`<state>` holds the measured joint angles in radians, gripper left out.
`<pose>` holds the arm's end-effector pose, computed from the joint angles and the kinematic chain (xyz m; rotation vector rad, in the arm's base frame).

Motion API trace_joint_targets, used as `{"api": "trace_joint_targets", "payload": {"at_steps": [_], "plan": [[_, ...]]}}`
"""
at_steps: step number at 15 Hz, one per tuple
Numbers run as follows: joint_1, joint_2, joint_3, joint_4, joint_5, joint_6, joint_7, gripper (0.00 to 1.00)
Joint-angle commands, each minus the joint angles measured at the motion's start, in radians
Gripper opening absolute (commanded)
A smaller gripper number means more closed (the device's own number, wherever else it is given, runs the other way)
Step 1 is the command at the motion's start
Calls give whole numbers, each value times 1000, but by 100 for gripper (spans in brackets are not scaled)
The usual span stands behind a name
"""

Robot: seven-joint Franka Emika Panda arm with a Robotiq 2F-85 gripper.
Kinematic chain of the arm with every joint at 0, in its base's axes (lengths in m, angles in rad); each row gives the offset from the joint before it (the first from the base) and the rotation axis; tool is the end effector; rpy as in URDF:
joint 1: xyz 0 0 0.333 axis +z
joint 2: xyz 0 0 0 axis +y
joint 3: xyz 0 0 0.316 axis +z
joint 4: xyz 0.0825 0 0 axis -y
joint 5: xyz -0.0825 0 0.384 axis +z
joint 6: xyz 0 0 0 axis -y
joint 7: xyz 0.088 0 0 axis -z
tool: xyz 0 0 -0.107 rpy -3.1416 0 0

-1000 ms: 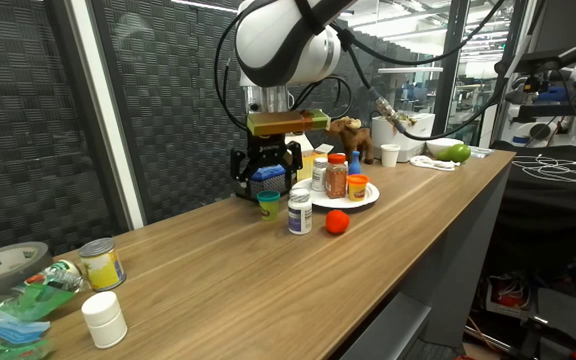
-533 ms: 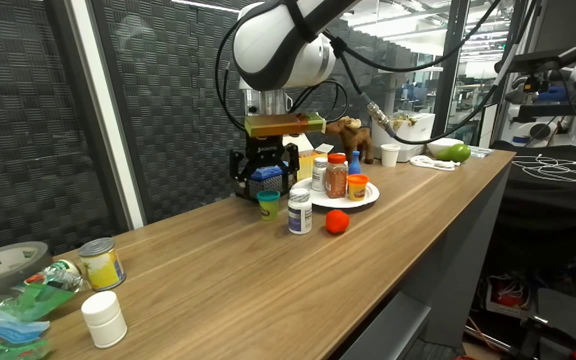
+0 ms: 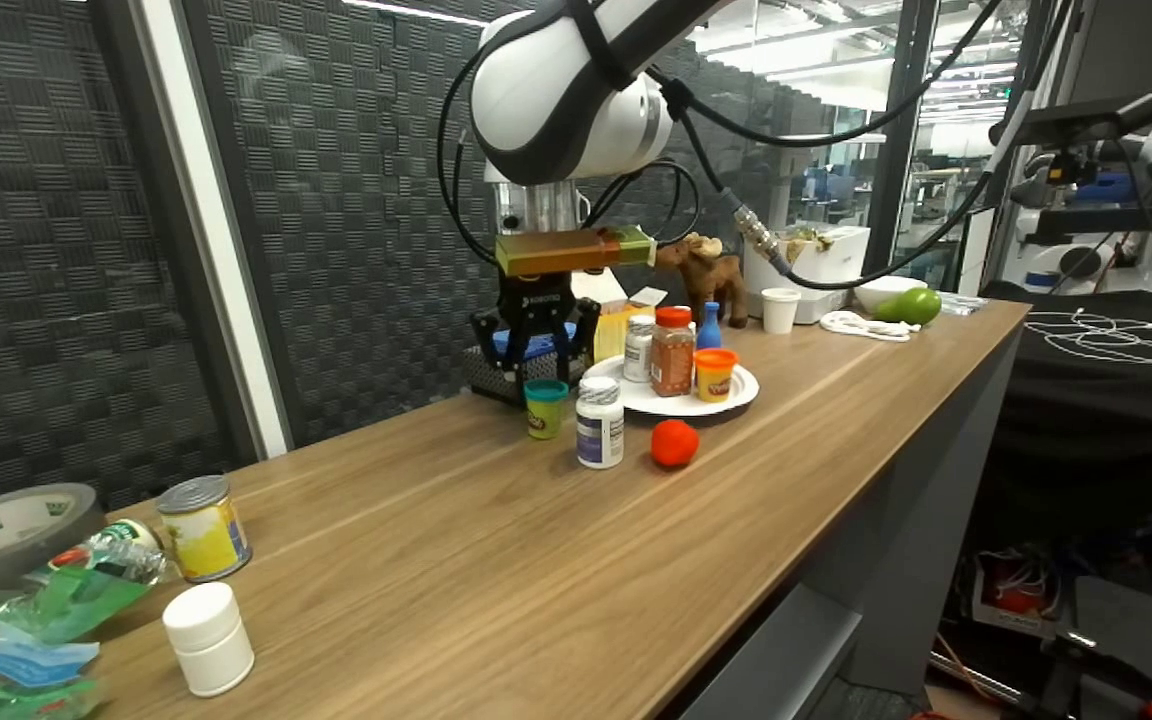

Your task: Place the bottles and orange toy on the white plate

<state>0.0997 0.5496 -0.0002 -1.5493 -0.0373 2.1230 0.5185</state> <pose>0.6959 0.0678 0.3323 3.0558 -0.6191 0.0510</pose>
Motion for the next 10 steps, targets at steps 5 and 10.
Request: {"api": "trace_joint_targets", "payload": {"at_steps": [5,10], "plan": [[28,-49,-36,-8,-11,-33,16,27],[18,-67,-65,6,-7,-44,43,27]]}}
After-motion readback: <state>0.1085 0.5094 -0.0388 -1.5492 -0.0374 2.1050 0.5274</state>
